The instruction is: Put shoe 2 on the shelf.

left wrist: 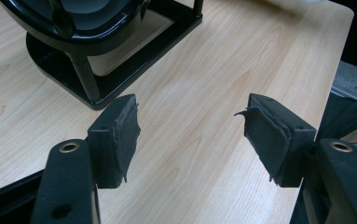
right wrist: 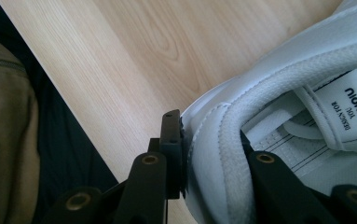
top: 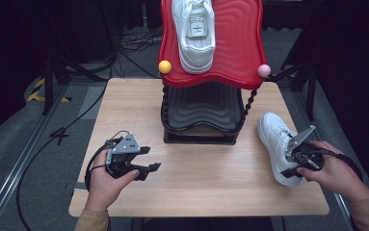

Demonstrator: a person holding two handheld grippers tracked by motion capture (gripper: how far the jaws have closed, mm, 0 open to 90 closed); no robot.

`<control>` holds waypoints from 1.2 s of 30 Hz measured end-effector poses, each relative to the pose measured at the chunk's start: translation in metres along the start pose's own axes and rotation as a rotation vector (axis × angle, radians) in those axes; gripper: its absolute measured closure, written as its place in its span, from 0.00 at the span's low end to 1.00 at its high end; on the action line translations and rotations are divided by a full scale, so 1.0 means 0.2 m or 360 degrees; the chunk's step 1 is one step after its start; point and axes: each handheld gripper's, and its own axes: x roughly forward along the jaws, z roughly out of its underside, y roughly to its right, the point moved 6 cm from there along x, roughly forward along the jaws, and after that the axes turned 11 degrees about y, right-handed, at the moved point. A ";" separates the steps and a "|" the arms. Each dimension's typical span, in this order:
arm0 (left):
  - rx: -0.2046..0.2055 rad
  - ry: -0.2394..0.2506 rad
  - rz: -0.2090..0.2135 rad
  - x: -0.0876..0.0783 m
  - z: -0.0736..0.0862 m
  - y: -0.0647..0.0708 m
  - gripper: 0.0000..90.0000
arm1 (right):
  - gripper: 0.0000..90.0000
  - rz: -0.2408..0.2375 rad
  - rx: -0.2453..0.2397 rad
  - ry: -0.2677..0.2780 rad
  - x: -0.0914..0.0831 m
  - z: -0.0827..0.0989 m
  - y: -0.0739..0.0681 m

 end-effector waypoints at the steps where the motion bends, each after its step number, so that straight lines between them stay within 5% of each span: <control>1: 0.0001 0.0000 0.0000 0.00 0.00 0.00 0.40 | 0.85 0.0001 0.0003 0.0013 -0.02 -0.01 0.00; 20: -0.0039 0.0014 -0.0024 -0.04 0.03 -0.01 0.40 | 0.83 0.0089 -0.0058 0.0191 -0.39 -0.30 0.00; 36: -0.0066 0.0000 -0.0062 -0.09 0.07 -0.01 0.40 | 0.83 0.0173 -0.0127 0.0251 -0.62 -0.51 0.00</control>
